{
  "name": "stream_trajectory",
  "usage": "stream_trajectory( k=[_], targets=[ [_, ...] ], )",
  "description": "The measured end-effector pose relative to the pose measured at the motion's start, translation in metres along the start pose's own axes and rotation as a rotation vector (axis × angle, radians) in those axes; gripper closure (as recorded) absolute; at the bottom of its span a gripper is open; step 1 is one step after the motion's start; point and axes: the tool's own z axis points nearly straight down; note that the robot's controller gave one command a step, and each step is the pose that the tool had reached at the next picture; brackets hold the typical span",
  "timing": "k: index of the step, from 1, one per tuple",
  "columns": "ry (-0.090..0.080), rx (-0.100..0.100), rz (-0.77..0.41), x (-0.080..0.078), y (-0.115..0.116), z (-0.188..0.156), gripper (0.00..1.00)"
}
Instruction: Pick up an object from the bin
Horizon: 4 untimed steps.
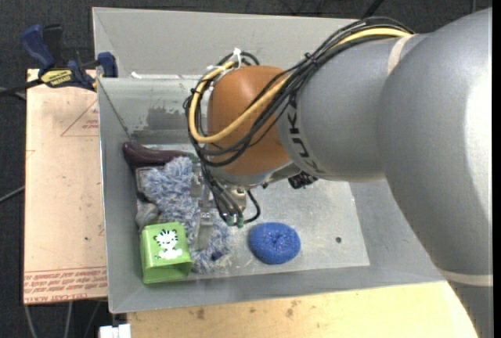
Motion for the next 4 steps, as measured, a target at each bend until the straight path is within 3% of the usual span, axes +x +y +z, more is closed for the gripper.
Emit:
stream_trajectory(
  k=[1,2,3,4],
  targets=[
    [-0.008,-0.006,-0.053,-0.018,0.031,0.020,0.00],
    [-0.025,-0.010,-0.188,-0.030,0.039,0.042,1.00],
    [-0.020,-0.008,-0.188,-0.029,0.039,0.045,0.00],
    [-0.017,-0.007,-0.188,-0.028,0.038,0.045,1.00]
  ],
)
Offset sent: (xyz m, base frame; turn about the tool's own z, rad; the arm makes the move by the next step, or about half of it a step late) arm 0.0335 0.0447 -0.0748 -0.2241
